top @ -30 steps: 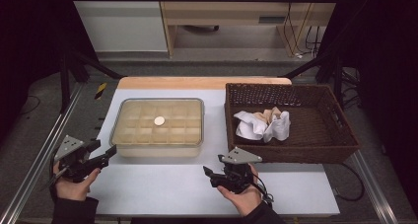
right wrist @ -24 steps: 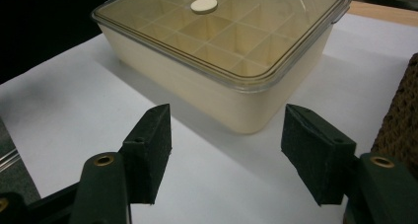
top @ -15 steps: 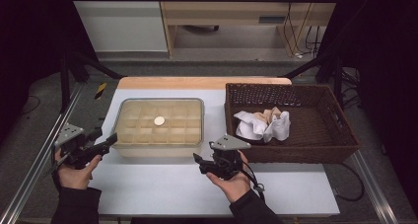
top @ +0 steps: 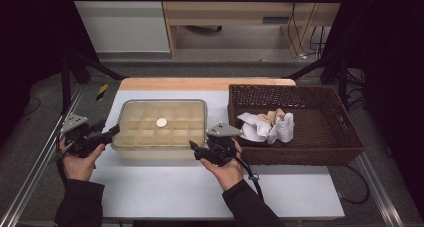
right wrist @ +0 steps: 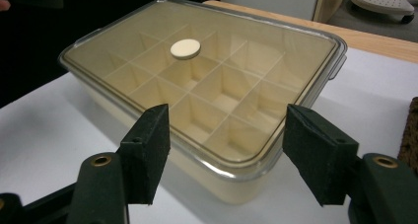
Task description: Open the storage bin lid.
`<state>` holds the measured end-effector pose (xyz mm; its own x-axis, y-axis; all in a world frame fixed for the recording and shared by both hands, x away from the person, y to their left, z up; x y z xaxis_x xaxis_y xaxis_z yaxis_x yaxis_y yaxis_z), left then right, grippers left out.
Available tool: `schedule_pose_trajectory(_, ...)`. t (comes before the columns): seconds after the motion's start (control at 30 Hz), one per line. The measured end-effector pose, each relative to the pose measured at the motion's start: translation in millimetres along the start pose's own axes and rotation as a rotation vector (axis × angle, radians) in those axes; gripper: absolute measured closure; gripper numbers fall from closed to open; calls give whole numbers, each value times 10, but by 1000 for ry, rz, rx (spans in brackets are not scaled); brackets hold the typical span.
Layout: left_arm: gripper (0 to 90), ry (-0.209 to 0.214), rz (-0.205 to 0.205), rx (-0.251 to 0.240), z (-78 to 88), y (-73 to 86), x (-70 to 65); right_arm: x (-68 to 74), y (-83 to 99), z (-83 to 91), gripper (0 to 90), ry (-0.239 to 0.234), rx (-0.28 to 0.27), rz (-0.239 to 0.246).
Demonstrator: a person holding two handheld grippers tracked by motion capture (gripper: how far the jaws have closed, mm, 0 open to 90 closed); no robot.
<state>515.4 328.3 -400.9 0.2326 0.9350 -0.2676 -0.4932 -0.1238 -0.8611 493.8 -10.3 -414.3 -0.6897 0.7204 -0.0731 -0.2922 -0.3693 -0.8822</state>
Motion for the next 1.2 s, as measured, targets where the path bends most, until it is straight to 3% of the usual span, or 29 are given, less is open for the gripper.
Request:
schedule_pose_trajectory(0.2, 393, 7, 23, -1, -96, -45, 98, -48, -78, -132, 345, 12, 3, -16)
schedule_pose_trajectory(0.5, 401, -23, 41, 44, -289, -42, 269, -133, -230, -326, 334, 43, -17, -36)
schedule_pose_trajectory(0.9, 396, -31, 19, 128, -394, 143, 297, -324, -367, -636, 322, 92, -7, -78)
schedule_pose_trajectory(1.2, 389, -21, 29, 146, -393, 219, 303, -490, -370, -815, 303, 138, 40, -106)
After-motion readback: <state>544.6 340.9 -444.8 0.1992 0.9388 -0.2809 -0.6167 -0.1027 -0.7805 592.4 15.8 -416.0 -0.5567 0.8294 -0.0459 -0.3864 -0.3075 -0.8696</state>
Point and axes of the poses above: each handheld gripper's, and its own axes: z roughly backward along the jaws, y roughly out of its underside, x roughly to its left, the point moved 5 cm from there along -z, roughly forward along the jaws, and after that the axes turned 12 degrees about z, right-handed, at the moved point
